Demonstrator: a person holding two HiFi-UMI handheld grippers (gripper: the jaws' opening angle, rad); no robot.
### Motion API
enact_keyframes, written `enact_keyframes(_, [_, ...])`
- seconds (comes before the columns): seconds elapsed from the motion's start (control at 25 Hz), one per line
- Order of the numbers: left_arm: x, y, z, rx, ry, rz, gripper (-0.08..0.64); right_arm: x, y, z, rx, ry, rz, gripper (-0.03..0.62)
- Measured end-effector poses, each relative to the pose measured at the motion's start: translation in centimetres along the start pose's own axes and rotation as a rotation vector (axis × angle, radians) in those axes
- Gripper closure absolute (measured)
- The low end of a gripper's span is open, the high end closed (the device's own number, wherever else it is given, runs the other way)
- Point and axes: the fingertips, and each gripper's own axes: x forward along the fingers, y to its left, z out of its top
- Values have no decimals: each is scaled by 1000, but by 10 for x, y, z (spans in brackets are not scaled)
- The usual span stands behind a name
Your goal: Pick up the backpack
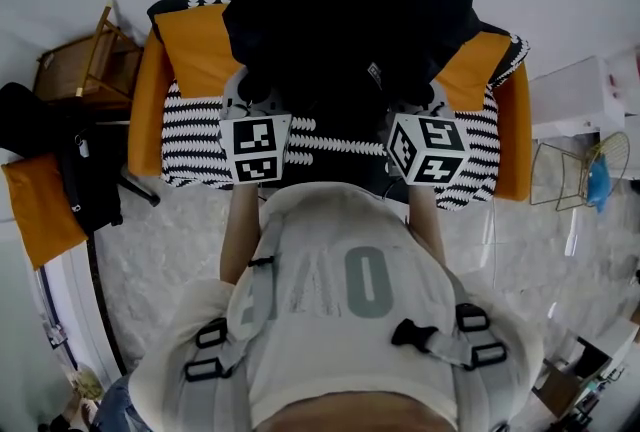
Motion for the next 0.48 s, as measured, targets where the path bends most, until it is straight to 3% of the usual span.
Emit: enact_keyframes(0.48, [-2,-6,3,4,-9,-14,528,-7,-4,-2,16,-6,-6,506])
